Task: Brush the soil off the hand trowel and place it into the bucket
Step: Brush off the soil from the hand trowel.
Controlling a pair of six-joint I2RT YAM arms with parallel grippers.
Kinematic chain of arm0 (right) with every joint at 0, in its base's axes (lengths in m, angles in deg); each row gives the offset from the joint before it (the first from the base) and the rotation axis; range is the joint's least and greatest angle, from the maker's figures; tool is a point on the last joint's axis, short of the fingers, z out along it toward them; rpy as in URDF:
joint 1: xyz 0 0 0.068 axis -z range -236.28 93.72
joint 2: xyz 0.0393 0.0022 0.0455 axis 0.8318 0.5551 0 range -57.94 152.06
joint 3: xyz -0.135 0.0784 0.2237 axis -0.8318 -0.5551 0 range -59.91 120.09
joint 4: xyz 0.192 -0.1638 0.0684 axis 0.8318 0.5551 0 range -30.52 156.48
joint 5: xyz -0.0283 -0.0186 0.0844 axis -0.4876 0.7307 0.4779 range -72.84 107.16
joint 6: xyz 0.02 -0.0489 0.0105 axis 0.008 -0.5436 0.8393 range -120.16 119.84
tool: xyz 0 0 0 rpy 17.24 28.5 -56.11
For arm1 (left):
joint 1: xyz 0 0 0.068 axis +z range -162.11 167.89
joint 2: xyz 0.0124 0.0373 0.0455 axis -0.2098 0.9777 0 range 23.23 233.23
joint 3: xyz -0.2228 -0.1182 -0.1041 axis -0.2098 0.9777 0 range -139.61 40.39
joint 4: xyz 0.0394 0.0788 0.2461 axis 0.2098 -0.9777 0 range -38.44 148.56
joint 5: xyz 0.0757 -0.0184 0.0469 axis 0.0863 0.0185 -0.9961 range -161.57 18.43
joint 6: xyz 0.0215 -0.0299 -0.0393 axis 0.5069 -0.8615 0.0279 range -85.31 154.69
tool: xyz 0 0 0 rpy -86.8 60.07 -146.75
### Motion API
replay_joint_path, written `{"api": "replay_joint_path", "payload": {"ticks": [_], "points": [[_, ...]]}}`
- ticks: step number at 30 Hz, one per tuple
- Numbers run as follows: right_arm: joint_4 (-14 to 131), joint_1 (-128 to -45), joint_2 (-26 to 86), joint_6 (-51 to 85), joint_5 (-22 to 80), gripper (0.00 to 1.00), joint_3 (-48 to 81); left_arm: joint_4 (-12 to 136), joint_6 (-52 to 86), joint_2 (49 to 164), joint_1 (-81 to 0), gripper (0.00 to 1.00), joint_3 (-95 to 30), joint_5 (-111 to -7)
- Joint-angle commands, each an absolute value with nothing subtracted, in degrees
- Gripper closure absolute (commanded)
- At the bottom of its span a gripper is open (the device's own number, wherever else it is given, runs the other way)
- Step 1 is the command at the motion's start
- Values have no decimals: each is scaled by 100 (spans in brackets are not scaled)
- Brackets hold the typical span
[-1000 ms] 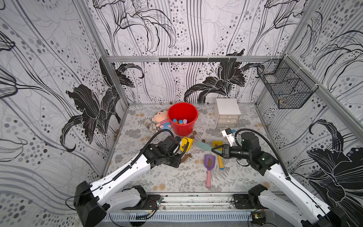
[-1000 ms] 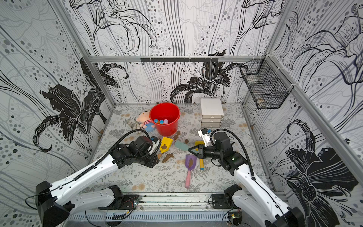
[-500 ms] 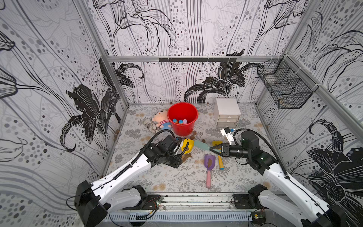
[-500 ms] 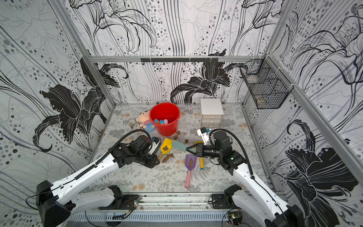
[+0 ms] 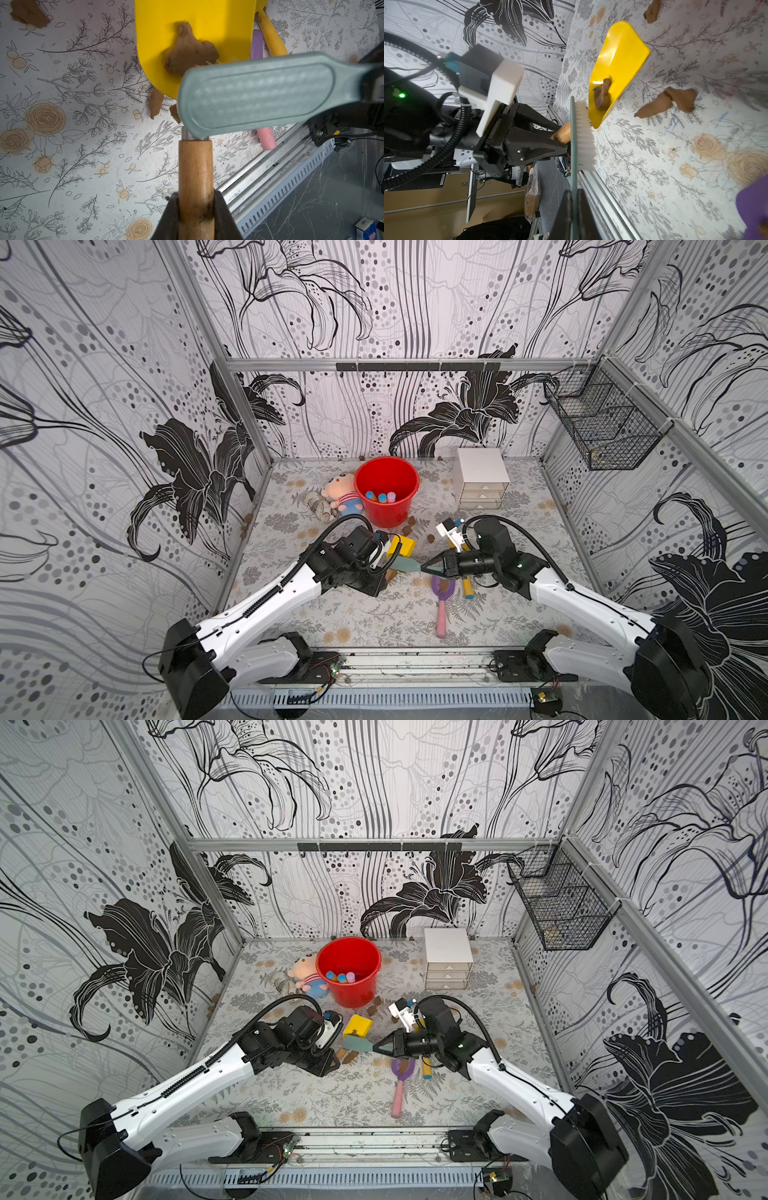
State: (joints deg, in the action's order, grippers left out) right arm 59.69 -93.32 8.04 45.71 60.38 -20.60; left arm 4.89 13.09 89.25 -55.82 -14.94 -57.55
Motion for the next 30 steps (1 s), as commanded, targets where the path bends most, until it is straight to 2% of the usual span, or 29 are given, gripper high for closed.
{"api": "replay_joint_path", "payload": {"ticks": [1,5,8,15,23,30], "points": [[6328,-9220,875,4071,5785,100,-1669,837,1383,8893,-5651,100,-1535,-5744],[6635,-8548,589,3955,5891,100,-1652,846,1337,8862,-5667,100,-1476,-5838],[6751,-8498,356,4004,5879,100,-1638,864,1342,8887,-5667,100,-1480,-5848],[6245,-9052,269,4471,5739,100,-1910,910,1360,9020,-5667,100,-1558,-5764],[5996,-9384,848,4340,5705,100,-1887,914,1359,8994,-5667,100,-1560,-5705],[6876,-8412,327,3820,5885,100,-1658,925,1259,9036,-5667,100,-1507,-5722]]}}
